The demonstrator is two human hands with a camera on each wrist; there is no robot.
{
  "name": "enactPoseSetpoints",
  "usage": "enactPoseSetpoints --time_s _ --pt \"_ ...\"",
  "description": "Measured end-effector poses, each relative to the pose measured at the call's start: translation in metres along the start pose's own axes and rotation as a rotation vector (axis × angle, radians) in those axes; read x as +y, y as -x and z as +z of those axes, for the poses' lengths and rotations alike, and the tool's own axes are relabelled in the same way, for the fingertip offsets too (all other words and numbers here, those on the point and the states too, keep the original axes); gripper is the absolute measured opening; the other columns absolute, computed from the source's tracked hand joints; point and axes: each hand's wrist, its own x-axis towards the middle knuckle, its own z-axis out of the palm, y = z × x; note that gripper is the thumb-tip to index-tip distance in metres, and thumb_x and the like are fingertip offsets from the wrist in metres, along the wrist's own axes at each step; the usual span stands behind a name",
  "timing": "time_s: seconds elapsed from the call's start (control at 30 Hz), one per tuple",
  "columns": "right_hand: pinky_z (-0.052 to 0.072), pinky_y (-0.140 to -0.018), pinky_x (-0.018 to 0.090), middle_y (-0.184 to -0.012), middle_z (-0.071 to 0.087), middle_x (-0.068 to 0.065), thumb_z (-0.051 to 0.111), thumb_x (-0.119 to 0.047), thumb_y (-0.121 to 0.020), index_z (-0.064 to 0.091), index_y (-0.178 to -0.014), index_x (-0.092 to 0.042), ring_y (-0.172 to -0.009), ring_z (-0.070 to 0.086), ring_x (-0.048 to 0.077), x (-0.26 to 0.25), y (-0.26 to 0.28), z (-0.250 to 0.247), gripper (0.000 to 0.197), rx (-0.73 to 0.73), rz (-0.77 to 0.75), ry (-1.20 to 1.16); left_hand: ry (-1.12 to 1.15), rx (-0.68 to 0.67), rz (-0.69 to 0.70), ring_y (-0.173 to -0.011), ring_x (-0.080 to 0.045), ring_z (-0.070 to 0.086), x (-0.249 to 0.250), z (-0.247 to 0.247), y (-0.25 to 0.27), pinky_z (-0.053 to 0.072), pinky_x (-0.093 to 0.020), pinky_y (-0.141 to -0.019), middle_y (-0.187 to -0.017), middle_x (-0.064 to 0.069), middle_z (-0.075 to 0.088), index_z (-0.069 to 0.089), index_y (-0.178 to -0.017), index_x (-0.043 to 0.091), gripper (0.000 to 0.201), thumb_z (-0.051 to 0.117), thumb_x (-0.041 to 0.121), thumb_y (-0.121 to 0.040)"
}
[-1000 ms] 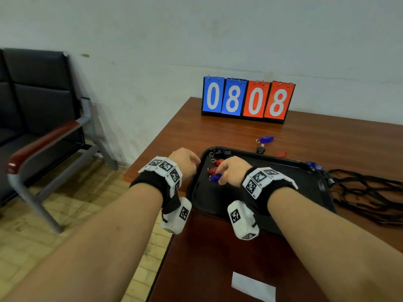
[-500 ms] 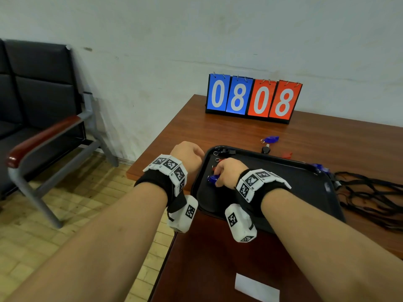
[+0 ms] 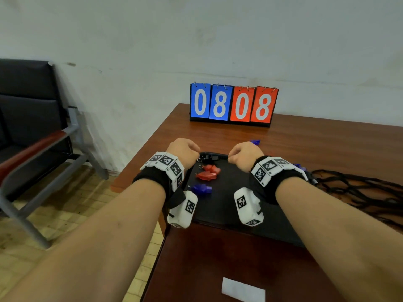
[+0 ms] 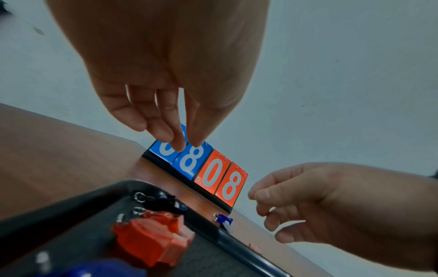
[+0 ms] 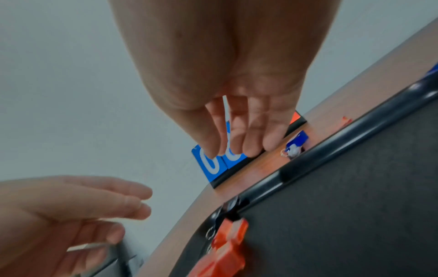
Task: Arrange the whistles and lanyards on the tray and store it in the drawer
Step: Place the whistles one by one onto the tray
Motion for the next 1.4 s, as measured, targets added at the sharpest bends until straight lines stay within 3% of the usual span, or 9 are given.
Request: enactPoseSetpoints --time_s 0.23,0.4,0.6,0.7,0.83,1.1,1.17,1.33,1.4 --pt "0.051 -0.095 0.036 -0.112 0.067 0.012 0.054 -0.011 -0.091 0.068 -0.107 -0.002 -0.106 0.062 0.026 0.048 -0.013 -0.045 0.023 0.065 0.153 0.028 0.046 -0.032 0.029 -0.093 -0.009 0.058 0.044 0.037 -0.016 0.045 -0.020 -0.071 -0.112 0.002 0.067 0.070 -0.098 0.021 0.011 0.062 0.020 -0.090" --pt "0.051 -0.091 0.033 -0.112 0.068 0.010 0.053 -0.010 -0.090 0.071 -0.104 -0.006 -0.105 0.062 0.026 0.087 -0.022 -0.067 0.023 0.156 0.230 -0.008 0.043 -0.066 0.050 -0.101 -0.014 0.062 0.071 0.066 -0.036 0.049 -0.027 -0.088 -0.110 0.002 0.067 0.070 -0.101 0.020 0.015 0.065 0.026 -0.088" --pt "0.050 -0.090 0.033 -0.112 0.068 0.009 0.055 -0.010 -0.090 0.072 -0.103 -0.009 -0.106 0.062 0.026 0.128 -0.044 -0.083 0.021 0.167 0.304 -0.035 0.017 -0.151 0.026 -0.084 -0.009 0.058 0.098 0.111 -0.066 0.043 -0.020 -0.065 -0.100 0.005 0.065 0.068 -0.094 0.022 0.010 0.066 0.030 -0.087" --pt "0.051 -0.091 0.033 -0.113 0.068 0.008 0.057 -0.011 -0.089 0.073 -0.100 -0.011 -0.107 0.062 0.026 0.143 -0.058 -0.087 0.019 0.154 0.320 -0.031 -0.032 -0.202 -0.011 -0.093 -0.016 0.064 0.105 0.132 -0.082 0.049 -0.028 -0.080 -0.104 0.001 0.069 0.069 -0.096 0.022 0.015 0.067 0.032 -0.086" --pt "0.049 -0.088 0.030 -0.115 0.067 0.007 0.065 -0.011 -0.085 0.071 -0.101 -0.012 -0.107 0.061 0.025 0.156 -0.077 -0.083 0.017 0.097 0.297 -0.038 -0.143 -0.223 -0.059 -0.105 -0.022 0.062 0.109 0.156 -0.101 0.047 -0.030 -0.089 -0.115 -0.003 0.064 0.063 -0.121 0.015 0.036 0.065 0.030 -0.088" --pt "0.039 -0.065 0.003 -0.128 0.061 0.009 0.058 0.003 -0.089 0.062 -0.126 -0.008 -0.104 0.057 0.014 0.145 -0.096 -0.069 0.039 -0.186 0.064 -0.079 -0.200 -0.227 -0.154 -0.095 -0.024 0.066 0.103 0.183 -0.121 0.052 -0.030 -0.078 -0.106 -0.006 0.069 0.070 -0.105 0.013 0.019 0.066 0.017 -0.086" --pt "0.038 -0.054 0.002 -0.120 0.062 0.011 0.055 0.007 -0.089 0.059 -0.128 -0.004 -0.090 0.056 0.012 0.142 -0.097 -0.067 0.041 -0.292 0.032 -0.045 -0.199 -0.209 -0.150 -0.096 -0.025 0.065 0.101 0.185 -0.123 0.049 -0.030 -0.077 -0.106 -0.006 0.070 0.070 -0.105 0.013 0.021 0.067 0.017 -0.085" --pt "0.039 -0.076 0.018 -0.103 0.063 0.000 0.064 -0.011 -0.088 0.066 -0.121 -0.014 -0.092 0.052 0.010 0.139 -0.103 -0.063 0.034 -0.347 0.067 0.048 -0.161 -0.191 -0.165 -0.094 -0.023 0.064 0.095 0.183 -0.125 0.046 -0.029 -0.075 -0.107 -0.005 0.069 0.069 -0.107 0.012 0.022 0.066 0.018 -0.086" --pt "0.043 -0.061 0.011 -0.085 0.062 -0.004 0.065 -0.013 -0.087 0.068 -0.118 -0.012 -0.078 0.053 0.008 0.139 -0.105 -0.061 0.031 -0.333 0.084 0.033 -0.130 -0.180 -0.153 -0.101 -0.023 0.064 0.092 0.182 -0.126 0.046 -0.028 -0.078 -0.112 -0.005 0.068 0.069 -0.111 0.013 0.026 0.066 0.017 -0.086"
